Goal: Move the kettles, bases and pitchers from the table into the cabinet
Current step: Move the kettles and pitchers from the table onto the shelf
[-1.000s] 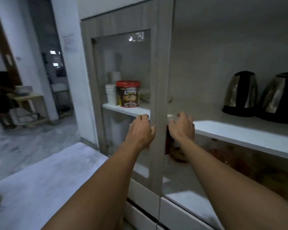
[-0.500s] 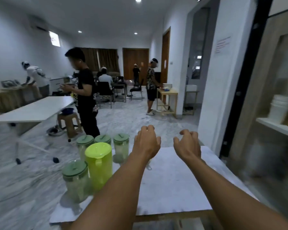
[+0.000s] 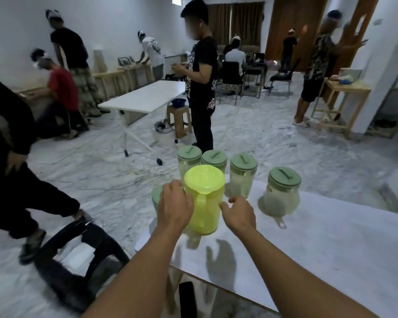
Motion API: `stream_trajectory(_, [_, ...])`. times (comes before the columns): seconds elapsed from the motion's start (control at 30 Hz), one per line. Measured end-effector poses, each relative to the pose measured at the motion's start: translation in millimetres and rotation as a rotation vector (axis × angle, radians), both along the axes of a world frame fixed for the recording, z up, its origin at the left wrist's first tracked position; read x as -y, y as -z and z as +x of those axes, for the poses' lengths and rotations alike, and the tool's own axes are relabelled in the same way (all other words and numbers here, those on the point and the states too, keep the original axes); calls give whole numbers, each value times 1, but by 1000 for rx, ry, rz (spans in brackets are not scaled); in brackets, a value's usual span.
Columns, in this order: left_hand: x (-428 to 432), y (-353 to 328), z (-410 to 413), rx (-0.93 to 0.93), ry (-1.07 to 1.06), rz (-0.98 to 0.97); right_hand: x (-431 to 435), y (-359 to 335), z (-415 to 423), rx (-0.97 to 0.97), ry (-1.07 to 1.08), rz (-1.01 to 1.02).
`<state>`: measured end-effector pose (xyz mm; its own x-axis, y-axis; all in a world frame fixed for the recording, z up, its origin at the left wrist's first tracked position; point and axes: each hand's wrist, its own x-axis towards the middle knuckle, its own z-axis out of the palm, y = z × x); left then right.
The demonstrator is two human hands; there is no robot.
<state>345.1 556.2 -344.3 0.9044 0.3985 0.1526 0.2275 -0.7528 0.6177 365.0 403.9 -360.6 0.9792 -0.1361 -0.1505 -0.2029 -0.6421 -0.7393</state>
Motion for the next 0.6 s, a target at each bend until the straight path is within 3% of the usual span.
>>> stream_trajectory(0.17, [-34, 26, 3, -103, -325, -288, -56, 25, 13, -133, 98, 233])
stream_trajectory(0.37, [-52, 64, 22, -236, -491, -560, -102, 38, 12, -107, 477, 577])
stream_trajectory(0.6, [-66, 85, 29, -206, -165, -628, -140, 35, 12, -35, 405, 760])
